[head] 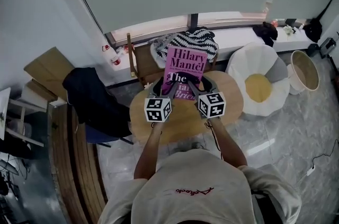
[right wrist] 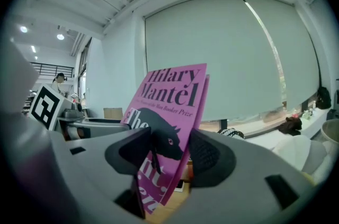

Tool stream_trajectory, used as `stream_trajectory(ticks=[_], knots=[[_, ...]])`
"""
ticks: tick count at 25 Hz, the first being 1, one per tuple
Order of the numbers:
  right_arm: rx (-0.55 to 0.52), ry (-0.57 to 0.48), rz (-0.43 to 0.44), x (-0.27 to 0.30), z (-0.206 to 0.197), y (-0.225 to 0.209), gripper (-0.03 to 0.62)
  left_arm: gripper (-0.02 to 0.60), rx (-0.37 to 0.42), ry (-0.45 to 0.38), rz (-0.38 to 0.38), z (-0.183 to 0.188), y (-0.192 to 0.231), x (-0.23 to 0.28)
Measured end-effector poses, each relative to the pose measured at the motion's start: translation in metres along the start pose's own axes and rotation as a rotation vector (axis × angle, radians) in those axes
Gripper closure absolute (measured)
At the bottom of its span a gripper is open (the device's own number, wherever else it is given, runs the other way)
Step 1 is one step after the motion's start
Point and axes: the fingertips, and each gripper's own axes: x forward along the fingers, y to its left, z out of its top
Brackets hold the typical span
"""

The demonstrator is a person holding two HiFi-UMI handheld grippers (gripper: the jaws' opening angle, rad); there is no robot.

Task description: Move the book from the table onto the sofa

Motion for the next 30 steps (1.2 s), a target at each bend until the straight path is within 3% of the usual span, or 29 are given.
stream_trajectory(ticks=[10, 21, 30], knots=[[0.037, -0.01, -0.269, -0.084, -0.019, -0.075, 0.359, 0.308, 0.029, 0.039, -0.27, -0.018, -0.099, 0.053], [0.105, -0.047, -0.616, -0.242, -0.031, -0.178, 0.359, 0.308, 0.099, 0.089, -0.615, -0.027, -0.285, 0.104], [0.138, -0.063, -0.791, -0.368, -0.042, -0.242, 0.359, 0.308, 0.129, 0.126, -0.789, -0.043, -0.43, 0.119]])
